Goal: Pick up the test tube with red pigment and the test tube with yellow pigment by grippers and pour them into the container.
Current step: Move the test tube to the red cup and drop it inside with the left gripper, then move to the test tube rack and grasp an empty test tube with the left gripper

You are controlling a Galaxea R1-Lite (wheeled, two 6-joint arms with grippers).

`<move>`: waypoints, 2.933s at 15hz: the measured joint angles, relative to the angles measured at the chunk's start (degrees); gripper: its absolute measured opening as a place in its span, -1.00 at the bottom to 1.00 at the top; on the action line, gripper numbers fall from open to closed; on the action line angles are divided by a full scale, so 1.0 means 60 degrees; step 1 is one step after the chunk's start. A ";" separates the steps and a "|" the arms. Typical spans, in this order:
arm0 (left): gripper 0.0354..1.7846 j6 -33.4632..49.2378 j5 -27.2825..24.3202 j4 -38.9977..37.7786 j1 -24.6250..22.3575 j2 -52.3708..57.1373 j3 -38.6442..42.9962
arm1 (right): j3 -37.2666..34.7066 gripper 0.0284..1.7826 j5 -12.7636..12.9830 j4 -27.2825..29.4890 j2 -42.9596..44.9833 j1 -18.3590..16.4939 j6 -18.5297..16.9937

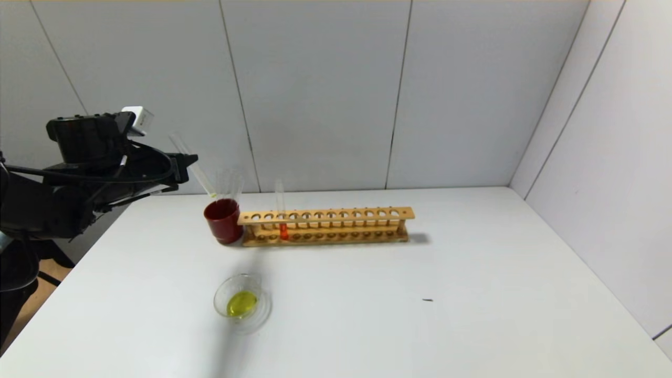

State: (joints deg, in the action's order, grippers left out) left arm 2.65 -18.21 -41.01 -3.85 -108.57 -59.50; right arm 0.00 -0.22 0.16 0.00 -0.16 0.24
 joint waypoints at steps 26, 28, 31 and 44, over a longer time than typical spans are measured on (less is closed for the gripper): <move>-0.46 -0.0258 0.0077 -0.0904 0.0010 -0.2316 -0.0258 | 0.0000 0.96 0.0000 0.0004 0.0000 0.0004 0.0000; -0.16 -0.0258 0.0077 -0.0918 0.0033 -0.2357 -0.0244 | 0.0000 0.96 -0.0004 0.0004 0.0000 0.0004 0.0000; 0.45 -0.0437 0.0081 -0.0922 0.0055 -0.2306 -0.0185 | 0.0000 0.96 0.0000 0.0004 0.0000 0.0000 0.0000; 0.96 -0.0504 0.0077 -0.0892 0.2052 0.0386 0.1475 | 0.0000 0.96 -0.0004 0.0004 0.0000 0.0004 -0.0004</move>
State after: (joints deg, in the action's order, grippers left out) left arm -0.38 -17.75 -46.36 8.46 -106.25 -50.65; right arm 0.00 -0.24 0.18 0.00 -0.13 0.22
